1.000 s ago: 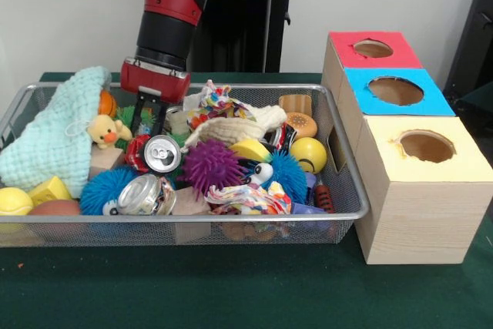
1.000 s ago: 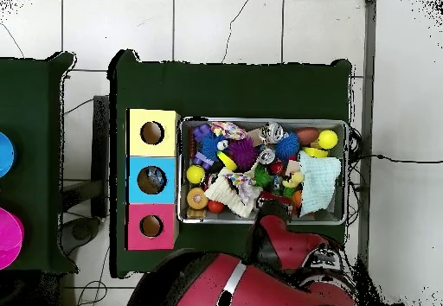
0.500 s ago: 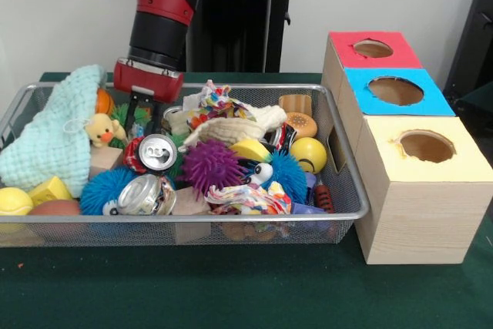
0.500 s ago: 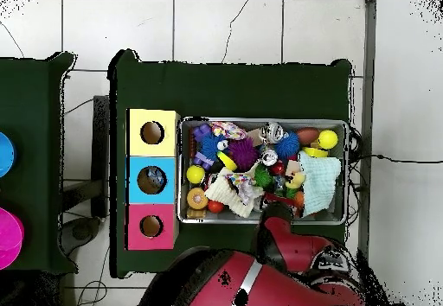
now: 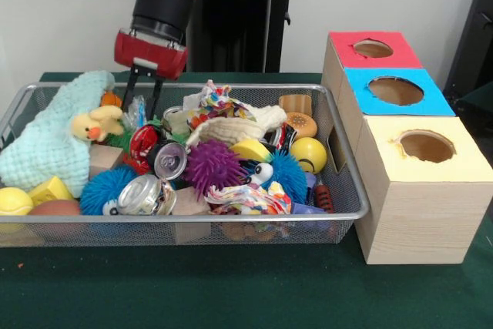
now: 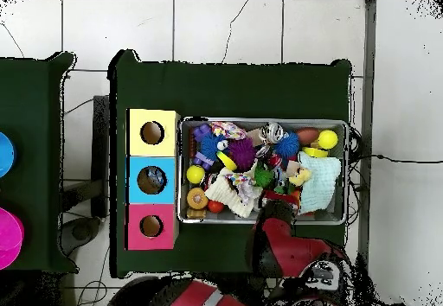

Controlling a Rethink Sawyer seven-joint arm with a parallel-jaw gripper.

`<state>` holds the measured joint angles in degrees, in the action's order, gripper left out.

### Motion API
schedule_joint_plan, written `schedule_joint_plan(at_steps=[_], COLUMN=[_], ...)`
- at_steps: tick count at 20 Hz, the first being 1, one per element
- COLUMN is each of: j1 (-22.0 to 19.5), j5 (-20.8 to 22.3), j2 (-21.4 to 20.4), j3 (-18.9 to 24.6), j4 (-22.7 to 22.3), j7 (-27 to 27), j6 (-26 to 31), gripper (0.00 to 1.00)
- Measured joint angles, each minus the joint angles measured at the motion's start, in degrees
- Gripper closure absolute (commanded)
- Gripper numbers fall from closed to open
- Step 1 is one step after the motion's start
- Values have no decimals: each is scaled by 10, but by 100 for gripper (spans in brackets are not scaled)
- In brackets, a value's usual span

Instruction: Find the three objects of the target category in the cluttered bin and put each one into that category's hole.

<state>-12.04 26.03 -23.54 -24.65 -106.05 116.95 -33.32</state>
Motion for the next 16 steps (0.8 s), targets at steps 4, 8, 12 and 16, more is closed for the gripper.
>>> schedule_joint_plan(at_steps=[4, 8, 12, 16], j1=[10, 0, -100, -192], j5=[0, 19, 114, 151], j2=[-23, -49, -87, -97], j3=[-5, 0, 98, 187], j4=[-3, -5, -16, -36], j7=[0, 0, 1, 1], j6=[0, 0, 33, 96], gripper=[100, 100, 100, 100])
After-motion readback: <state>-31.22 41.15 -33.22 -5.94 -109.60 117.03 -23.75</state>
